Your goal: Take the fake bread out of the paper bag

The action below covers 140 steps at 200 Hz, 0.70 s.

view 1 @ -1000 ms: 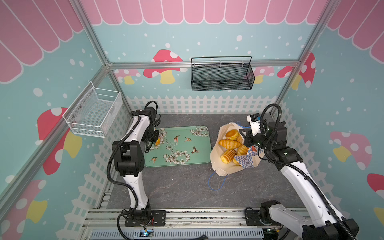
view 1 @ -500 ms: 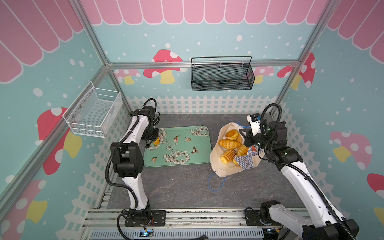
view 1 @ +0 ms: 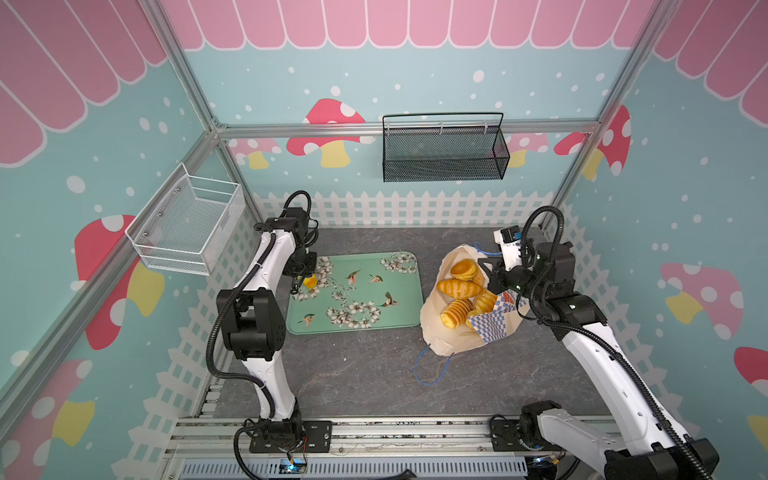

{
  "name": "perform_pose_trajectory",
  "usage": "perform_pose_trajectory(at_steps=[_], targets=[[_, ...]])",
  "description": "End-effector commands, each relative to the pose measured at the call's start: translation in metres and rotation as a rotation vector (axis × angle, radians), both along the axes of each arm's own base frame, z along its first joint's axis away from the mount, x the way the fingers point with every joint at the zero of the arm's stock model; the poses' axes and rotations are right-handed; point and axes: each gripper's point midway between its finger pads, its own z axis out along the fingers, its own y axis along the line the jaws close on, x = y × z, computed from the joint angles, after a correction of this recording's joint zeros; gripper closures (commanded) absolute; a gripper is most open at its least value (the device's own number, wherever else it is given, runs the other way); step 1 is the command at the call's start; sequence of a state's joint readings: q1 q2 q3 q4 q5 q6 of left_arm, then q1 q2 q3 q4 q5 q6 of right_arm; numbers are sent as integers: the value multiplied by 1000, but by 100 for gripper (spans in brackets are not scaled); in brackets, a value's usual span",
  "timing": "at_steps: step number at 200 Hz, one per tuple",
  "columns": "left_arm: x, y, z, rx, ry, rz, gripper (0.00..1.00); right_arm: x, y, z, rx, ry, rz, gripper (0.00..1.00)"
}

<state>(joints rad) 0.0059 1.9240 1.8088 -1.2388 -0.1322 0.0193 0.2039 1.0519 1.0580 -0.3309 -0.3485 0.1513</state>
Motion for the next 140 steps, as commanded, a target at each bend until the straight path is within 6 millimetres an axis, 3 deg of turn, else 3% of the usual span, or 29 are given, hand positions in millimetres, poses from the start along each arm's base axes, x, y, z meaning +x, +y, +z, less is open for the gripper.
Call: perform_pose_trajectory(at_steps=[1,32,51,93,119,140], targets=[[-1,-22,25,-33,-77,-75,62,0,2,14,2,-32,9,100],[-14,-65,53,-57,-143,-211,62,-1,1,17,-10,-41,7,100],[-28,-104,81,-73,-212,-345,62,-1,1,18,-16,-43,13,100],[-86,-195,138,-91,-362,-651,61,-2,3,17,-19,-43,29,100],[-129,-238,148,-19,-438,-814,60,-2,5,14,-17,-38,38,100],[-162,-265,140,27,-465,-924,59,-3,6,12,-9,-37,41,100]])
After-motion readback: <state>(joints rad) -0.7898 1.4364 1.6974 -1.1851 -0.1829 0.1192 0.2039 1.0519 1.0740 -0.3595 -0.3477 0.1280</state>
